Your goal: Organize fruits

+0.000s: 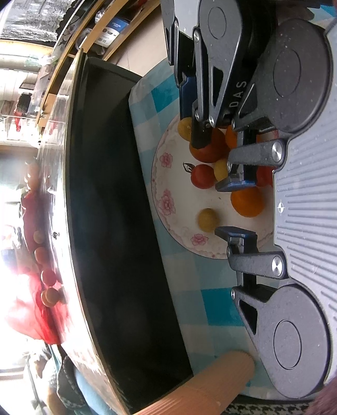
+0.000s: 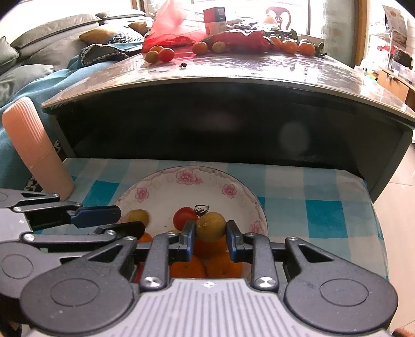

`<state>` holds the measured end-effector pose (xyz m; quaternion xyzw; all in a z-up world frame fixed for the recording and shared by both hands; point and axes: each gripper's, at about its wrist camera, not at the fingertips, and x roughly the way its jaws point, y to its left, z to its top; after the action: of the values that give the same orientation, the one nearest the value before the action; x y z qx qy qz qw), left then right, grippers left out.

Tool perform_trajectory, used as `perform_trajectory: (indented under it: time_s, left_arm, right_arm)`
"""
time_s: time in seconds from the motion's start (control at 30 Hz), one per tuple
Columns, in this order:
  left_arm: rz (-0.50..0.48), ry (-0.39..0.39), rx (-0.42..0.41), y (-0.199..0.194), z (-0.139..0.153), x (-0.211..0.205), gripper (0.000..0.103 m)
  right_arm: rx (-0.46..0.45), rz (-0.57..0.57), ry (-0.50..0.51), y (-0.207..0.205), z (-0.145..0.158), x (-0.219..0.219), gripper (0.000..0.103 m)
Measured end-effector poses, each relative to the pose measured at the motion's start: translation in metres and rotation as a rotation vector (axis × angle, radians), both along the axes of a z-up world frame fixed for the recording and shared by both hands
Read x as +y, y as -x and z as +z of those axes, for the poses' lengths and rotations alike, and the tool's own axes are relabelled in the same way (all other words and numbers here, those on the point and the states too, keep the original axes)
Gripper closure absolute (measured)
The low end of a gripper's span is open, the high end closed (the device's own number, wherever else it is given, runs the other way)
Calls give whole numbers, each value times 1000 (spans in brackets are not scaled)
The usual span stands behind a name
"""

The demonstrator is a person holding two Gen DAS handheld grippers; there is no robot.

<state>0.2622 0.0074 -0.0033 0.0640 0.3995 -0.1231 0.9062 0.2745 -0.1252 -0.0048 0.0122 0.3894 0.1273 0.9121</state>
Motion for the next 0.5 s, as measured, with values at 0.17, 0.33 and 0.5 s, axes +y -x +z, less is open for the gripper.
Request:
perform_trajectory:
  time_s: [0.17,0.33,0.5]
  left_arm:
    - [-4,-4,2,1,-1,0,54]
    - [-28,-25,-11,4,0,-5,47]
    - [-6,-37,-6,6,0,-2,43]
  right_arm:
    - [-5,-9,-11,0,1,-2,61]
    - [-7,-24,-54,-2,6,-8,60]
    - [-24,-45,-50,-1,11,-11,60]
